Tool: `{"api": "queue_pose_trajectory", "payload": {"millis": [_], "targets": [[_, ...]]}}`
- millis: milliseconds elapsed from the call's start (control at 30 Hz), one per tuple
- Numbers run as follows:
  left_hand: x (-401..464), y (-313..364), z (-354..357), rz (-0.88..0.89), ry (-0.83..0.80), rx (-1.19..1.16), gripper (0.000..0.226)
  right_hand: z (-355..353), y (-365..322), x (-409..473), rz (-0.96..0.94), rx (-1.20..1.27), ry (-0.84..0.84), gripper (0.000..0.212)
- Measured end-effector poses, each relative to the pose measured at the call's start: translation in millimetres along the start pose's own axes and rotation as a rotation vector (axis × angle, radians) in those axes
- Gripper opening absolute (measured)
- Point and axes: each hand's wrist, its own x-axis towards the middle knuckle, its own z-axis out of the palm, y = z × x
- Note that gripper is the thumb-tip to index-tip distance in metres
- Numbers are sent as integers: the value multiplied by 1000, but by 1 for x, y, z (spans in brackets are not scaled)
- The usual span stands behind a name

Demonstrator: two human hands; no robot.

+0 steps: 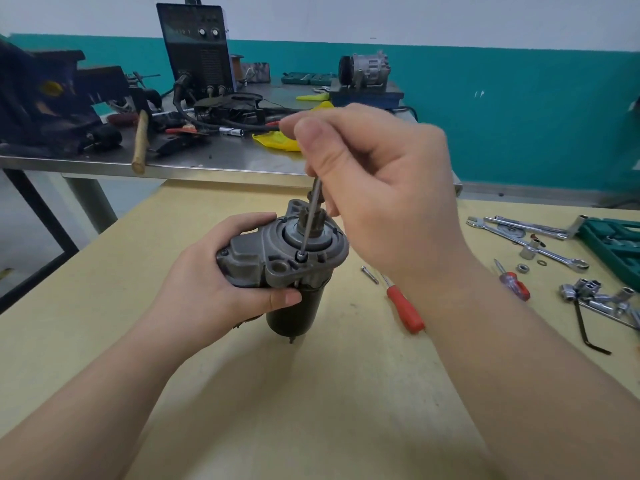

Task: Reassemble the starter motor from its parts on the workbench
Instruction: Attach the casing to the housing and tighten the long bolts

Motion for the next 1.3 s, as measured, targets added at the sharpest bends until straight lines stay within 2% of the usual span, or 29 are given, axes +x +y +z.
{"api": "queue_pose_trajectory", "payload": {"millis": [67, 233, 300, 367, 433, 533, 600, 700, 767, 833, 967, 1067, 1167, 1233, 1300], "targets": [[0, 2, 0, 4, -3, -4, 90, -1, -3, 5, 91, 30, 10, 7], [0, 3, 2, 5, -6, 4, 89, 3, -7, 14, 358, 193, 80, 15], [0, 2, 2, 4, 1, 2, 89, -1, -6, 18, 539, 391, -8, 9], [-1, 2, 1, 0, 11, -6, 88, -7, -5, 18, 657, 583, -158, 17], [-1, 2, 0, 5, 13, -4, 87, -11, -4, 17, 685, 716, -249, 15], [-1, 3, 0, 13, 6, 4, 87, -10, -2, 12, 694, 877, -222, 3], [0, 3, 1, 6, 11, -7, 87, -2, 2, 4, 618, 845, -72, 6], [0, 3, 1, 1, 8, -10, 87, 19, 5, -15, 308, 570, 230, 13], [0, 3, 1, 7, 2, 6, 91, 32, 9, -25, 130, 416, 331, 15], [0, 2, 2, 4, 1, 10, 93, 37, 13, -28, 96, 386, 305, 16], [0, 2, 1, 7, 3, -1, 90, 36, 20, -25, 193, 482, 171, 39], [1, 0, 1, 3, 12, 17, 88, 37, 21, -25, 175, 510, 194, 36], [1, -3, 2, 0, 25, 40, 87, 36, 20, -25, -16, 252, 239, 32], [2, -4, 2, 0, 21, 46, 87, 34, 18, -23, -142, 86, 202, 32], [2, -4, 2, 3, 13, 49, 88, 28, 14, -18, -182, 16, 140, 31]]}}
